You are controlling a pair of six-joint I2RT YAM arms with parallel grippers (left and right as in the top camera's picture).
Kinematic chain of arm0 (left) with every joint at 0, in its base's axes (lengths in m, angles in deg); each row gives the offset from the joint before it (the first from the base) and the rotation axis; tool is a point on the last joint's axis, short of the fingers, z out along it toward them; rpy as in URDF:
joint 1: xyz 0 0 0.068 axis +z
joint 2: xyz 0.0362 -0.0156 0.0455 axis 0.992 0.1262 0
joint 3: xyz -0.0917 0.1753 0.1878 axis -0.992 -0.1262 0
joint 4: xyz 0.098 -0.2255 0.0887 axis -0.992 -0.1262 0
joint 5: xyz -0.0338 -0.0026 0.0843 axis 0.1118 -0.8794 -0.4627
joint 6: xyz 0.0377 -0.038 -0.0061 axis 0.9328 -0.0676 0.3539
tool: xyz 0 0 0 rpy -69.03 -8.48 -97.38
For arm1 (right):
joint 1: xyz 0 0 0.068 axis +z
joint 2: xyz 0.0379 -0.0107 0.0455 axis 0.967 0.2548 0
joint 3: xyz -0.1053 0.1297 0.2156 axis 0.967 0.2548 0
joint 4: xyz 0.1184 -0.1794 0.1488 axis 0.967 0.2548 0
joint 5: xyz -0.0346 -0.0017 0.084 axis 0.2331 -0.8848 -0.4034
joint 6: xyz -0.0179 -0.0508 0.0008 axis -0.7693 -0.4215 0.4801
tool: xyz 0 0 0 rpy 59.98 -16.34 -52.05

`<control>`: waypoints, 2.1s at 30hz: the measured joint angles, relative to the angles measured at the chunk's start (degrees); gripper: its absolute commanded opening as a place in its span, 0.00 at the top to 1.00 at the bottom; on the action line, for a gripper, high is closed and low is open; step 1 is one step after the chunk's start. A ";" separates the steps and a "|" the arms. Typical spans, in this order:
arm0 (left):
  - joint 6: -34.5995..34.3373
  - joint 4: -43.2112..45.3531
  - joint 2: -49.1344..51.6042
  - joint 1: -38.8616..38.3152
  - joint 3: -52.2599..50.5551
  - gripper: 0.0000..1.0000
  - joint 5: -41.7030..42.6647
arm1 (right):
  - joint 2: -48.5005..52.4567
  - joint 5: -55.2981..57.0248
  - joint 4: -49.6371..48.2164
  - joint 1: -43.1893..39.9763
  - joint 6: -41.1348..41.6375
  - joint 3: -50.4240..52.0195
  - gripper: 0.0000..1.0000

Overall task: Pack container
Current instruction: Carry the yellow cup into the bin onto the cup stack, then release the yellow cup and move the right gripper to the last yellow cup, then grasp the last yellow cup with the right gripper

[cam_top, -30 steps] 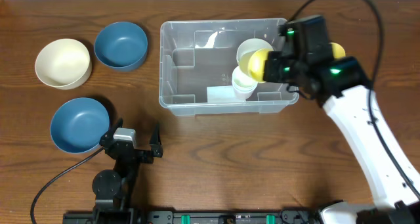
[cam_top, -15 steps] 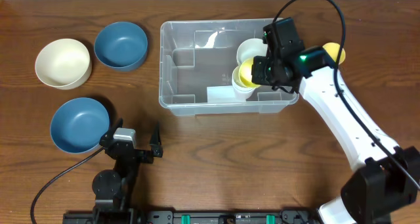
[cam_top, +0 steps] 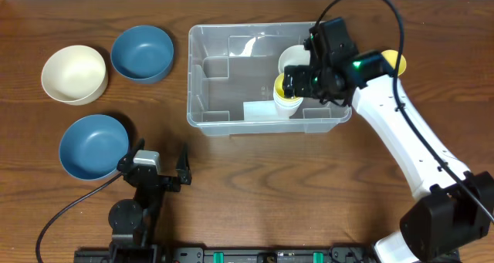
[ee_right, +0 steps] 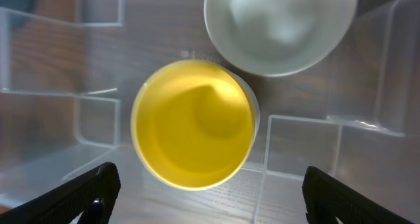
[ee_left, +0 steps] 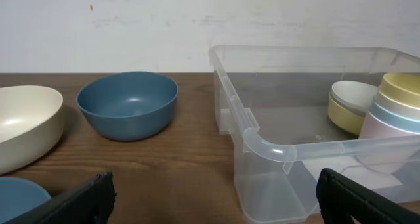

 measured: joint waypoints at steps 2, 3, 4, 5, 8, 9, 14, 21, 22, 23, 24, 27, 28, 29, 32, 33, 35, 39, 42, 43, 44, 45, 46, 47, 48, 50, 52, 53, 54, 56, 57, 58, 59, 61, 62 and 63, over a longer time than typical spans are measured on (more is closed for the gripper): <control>0.00 -0.02 0.00 0.00 0.00 0.02 0.00 | 0.00 0.39 1.60 -1.07 0.02 -2.62 0.09; 0.00 -0.02 0.00 0.00 0.00 0.02 0.00 | 0.00 0.79 2.47 -2.03 0.02 -4.09 0.09; 0.00 -0.02 0.00 0.00 0.00 0.02 0.00 | -0.02 1.20 2.75 -3.21 0.02 -5.05 0.09; 0.00 -0.02 0.00 0.00 0.02 0.02 0.00 | -0.09 1.64 2.95 -4.63 0.04 -5.79 0.09; 0.00 -0.02 0.00 0.00 0.02 0.02 0.00 | -0.13 4.11 4.20 -9.55 0.63 -6.32 0.09; 0.00 -0.02 0.00 0.00 0.02 0.02 0.00 | -0.11 5.14 4.63 -11.17 0.94 -6.29 0.09; 0.00 -0.02 0.00 0.00 0.00 0.02 0.00 | 1.14 9.33 4.70 -18.45 2.10 -6.29 0.13; 0.00 -0.02 0.00 0.00 0.02 0.02 0.00 | 8.94 10.84 2.82 -24.65 3.41 -6.29 0.16; 0.00 -0.02 0.00 0.00 0.02 0.02 0.00 | 10.16 10.86 2.58 -25.31 3.67 -6.29 0.16; 0.00 0.00 0.00 0.00 0.02 0.02 0.00 | 11.43 10.93 2.32 -25.97 3.91 -6.29 0.16; 0.00 -0.02 0.00 0.00 0.00 0.02 0.00 | 12.31 10.93 2.01 -26.45 4.15 -6.29 0.16; 0.00 0.00 0.00 0.00 0.00 0.02 0.00 | 14.60 10.91 1.09 -28.15 4.98 -6.27 0.17; 0.00 0.00 0.00 0.00 0.02 0.02 0.00 | 14.91 10.84 0.81 -28.57 5.11 -6.27 0.18; 0.00 -0.02 0.00 0.00 0.02 0.02 0.00 | 15.26 10.82 0.46 -29.14 5.22 -6.27 0.18; 0.00 -0.02 0.00 0.00 0.00 0.02 0.00 | 15.43 10.73 -0.55 -30.14 5.38 -6.27 0.19; 0.00 0.00 0.00 0.00 0.02 0.02 0.00 | 15.43 10.69 -0.72 -30.38 5.40 -6.27 0.19; 0.00 0.00 0.00 0.00 0.02 0.02 0.00 | 15.43 10.62 -0.98 -30.69 5.55 -6.27 0.19; 0.00 0.00 0.00 0.00 0.02 0.02 0.00 | 15.43 10.62 -2.29 -30.75 5.75 -6.27 0.21; 0.00 -0.02 0.00 0.00 0.02 0.02 0.00 | 16.00 10.64 -3.10 -30.75 6.45 -6.27 0.21; 0.00 -0.02 0.00 0.00 0.00 0.02 0.00 | 16.33 10.64 -3.37 -30.75 6.62 -6.27 0.21; 0.00 0.00 0.00 0.00 0.02 0.02 0.00 | 16.94 10.64 -3.50 -30.75 6.84 -6.27 0.22; 0.00 -0.02 0.00 0.00 0.02 0.02 0.00 | 17.31 10.64 -3.50 -30.75 6.97 -6.27 0.23; 0.00 -0.02 0.00 0.00 0.02 0.02 0.00 | 18.10 10.64 -3.50 -30.77 7.10 -6.27 0.24; 0.00 -0.02 0.00 0.00 0.02 0.02 0.00 | 18.91 10.64 -3.52 -30.80 7.30 -6.27 0.26; 0.00 0.00 0.00 0.00 0.02 0.02 0.00 | 19.65 10.62 -3.52 -30.80 7.43 -6.27 0.30; 0.00 -0.02 0.00 0.00 0.02 0.02 0.00 | 21.33 10.62 -3.50 -30.93 7.80 -6.27 0.44; 0.00 -0.02 0.00 0.00 0.00 0.02 0.00 | 22.29 10.60 -3.48 -31.12 7.91 -6.27 0.60; 0.00 -0.02 0.00 0.00 0.02 0.03 0.00 | 22.51 10.64 -3.45 -31.28 8.17 -6.25 0.67; 0.00 -0.02 0.00 0.00 0.02 0.02 0.00 | 22.53 10.62 -3.48 -31.36 8.24 -6.25 0.70; 0.00 -0.02 0.00 0.00 0.02 0.02 0.00 | 22.53 10.62 -3.52 -31.54 8.55 -6.27 0.78; 0.00 0.00 0.00 0.00 0.00 0.02 0.00 | 22.53 10.62 -3.48 -31.56 8.63 -6.27 0.82; 0.00 -0.02 0.00 0.00 0.00 0.02 0.00 | 22.53 10.62 -3.37 -31.56 8.61 -6.27 0.86; 0.00 -0.02 0.00 0.00 0.02 0.02 0.00 | 22.53 10.62 -3.10 -31.56 8.79 -6.27 0.92; 0.00 -0.02 0.00 0.00 0.00 0.02 0.00 | 22.47 10.36 -2.64 -31.56 8.70 -6.29 0.99; 0.00 0.00 0.00 0.00 0.02 0.02 0.00 | 22.21 9.90 -2.56 -31.56 8.83 -6.32 0.99; 0.00 -0.02 0.00 0.00 0.00 0.02 0.00 | 21.77 10.14 -2.08 -31.54 9.03 -6.40 0.99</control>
